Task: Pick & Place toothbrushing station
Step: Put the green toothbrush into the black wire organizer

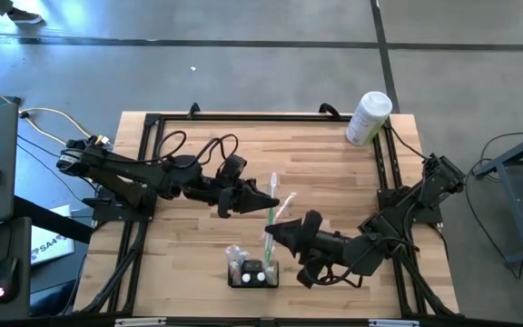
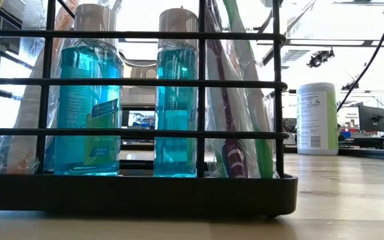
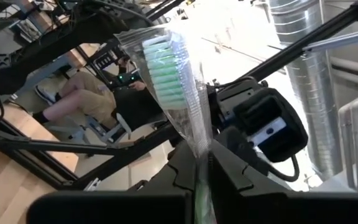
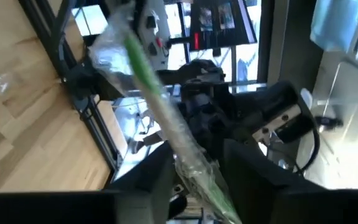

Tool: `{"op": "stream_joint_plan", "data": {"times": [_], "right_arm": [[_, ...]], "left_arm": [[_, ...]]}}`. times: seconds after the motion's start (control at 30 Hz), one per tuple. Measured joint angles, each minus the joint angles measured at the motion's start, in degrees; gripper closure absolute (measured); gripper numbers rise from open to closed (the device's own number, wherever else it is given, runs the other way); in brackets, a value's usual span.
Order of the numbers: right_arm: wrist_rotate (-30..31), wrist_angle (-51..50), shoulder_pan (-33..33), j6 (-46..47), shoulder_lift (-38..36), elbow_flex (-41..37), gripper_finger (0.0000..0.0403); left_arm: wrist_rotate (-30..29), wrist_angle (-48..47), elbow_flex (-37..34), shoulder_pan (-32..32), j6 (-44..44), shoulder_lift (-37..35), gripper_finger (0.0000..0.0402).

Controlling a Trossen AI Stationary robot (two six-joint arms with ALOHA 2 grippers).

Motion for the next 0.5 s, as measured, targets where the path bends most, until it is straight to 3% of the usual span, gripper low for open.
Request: {"op": "stream_joint_plan", "data": {"times": [0.27,0.5], "right_arm": [[10.82,0.33,1.63,1.38,0.00,0.00,0.0173],[20.59,0.87,4.50,9.65,-0.11,0.08,0.0149]], "left_arm": [[-1.07,-0.33,-0.15,0.04,3.74,-0.02,0.0388],[-4.76,-2.03,-0.37,0.06,10.23,-0.84,0.0388]]}}
